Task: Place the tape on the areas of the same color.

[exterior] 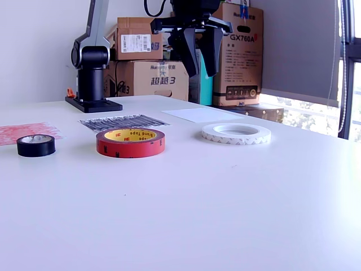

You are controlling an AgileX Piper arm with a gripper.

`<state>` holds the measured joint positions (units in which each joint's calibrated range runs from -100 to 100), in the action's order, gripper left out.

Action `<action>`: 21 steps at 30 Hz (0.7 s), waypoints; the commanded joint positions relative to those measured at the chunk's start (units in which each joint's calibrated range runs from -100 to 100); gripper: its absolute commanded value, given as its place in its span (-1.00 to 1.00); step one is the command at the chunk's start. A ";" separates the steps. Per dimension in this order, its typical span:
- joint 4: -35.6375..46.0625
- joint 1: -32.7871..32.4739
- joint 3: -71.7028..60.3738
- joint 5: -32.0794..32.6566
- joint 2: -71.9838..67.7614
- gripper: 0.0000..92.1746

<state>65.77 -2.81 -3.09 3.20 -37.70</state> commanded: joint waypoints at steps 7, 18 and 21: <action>0.12 -1.23 0.14 -0.08 -5.71 0.04; -2.00 -3.60 0.23 -1.55 -8.79 0.04; -2.08 -3.60 0.14 -1.47 -10.20 0.04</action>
<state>63.31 -6.26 -3.09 1.49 -46.85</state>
